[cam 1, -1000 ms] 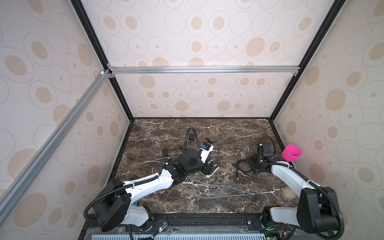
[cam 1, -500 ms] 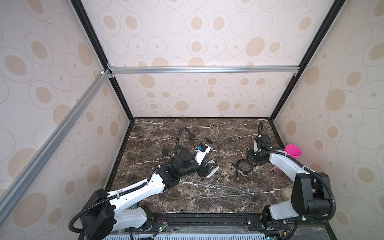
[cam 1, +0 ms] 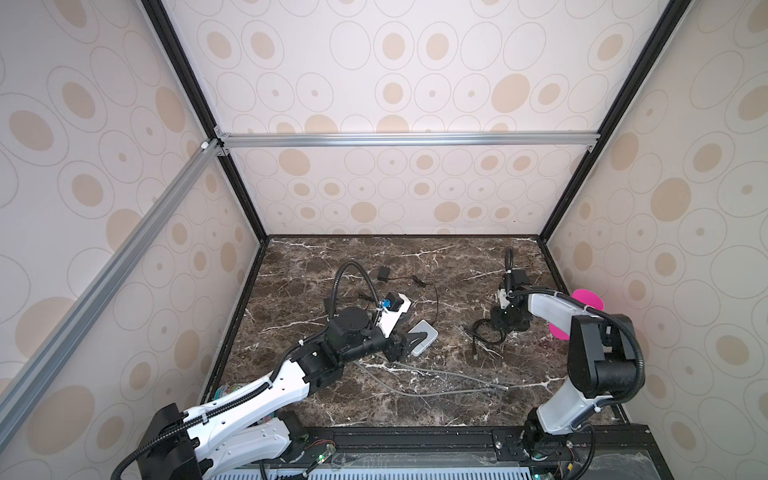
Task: Insert the plug into the switch port
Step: 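Hold the coiled cable up with the right gripper while the left lowers beside the router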
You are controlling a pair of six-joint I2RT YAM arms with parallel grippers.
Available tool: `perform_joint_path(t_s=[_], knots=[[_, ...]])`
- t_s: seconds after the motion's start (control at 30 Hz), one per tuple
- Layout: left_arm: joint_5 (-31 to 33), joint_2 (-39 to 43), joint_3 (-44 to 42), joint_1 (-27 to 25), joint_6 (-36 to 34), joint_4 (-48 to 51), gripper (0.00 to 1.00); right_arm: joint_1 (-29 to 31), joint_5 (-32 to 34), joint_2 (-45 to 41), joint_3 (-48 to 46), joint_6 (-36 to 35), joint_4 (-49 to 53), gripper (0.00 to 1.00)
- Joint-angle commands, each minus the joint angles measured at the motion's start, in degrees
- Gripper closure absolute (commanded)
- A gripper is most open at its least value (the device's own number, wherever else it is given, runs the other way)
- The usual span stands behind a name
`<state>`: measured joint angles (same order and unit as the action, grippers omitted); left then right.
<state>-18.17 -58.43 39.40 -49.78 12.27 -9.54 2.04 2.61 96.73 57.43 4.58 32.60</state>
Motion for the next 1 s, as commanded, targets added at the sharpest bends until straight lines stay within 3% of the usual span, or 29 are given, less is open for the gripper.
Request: perform_joint_path(t_s=[0.0, 0.2, 0.3, 0.37, 0.63, 0.83, 0.97], knots=[[-0.3, 1.0, -0.4, -0.1, -1.6, 1.4, 0.32, -0.7, 0.1, 2.7, 1.8, -1.3, 2.0, 0.43], [0.1, 1.8, -0.2, -0.1, -1.6, 2.4, 0.32, -1.9, -2.6, 5.4, 1.9, 0.1, 0.3, 0.64], [0.3, 1.8, 0.1, -0.1, -1.6, 3.1, 0.32, -2.4, -3.5, 5.8, 1.3, 1.3, -0.8, 0.83], [0.5, 1.5, 0.6, -0.1, -1.8, 3.7, 0.32, -2.5, -3.5, 5.6, 1.0, 1.8, -1.2, 0.89], [0.9, -2.8, 5.2, -0.1, -5.3, 6.2, 0.32, -2.4, -3.4, -1.7, -2.2, 5.9, -3.3, 0.99], [0.0, -7.8, 9.0, -0.1, -18.7, 4.4, 0.3, -2.5, -8.3, -12.0, -6.1, 12.6, -4.1, 1.0], [-3.6, -8.0, 5.5, -0.2, -34.4, -2.0, 0.35, -2.1, -11.5, -18.4, -8.4, 20.7, -3.1, 1.0]])
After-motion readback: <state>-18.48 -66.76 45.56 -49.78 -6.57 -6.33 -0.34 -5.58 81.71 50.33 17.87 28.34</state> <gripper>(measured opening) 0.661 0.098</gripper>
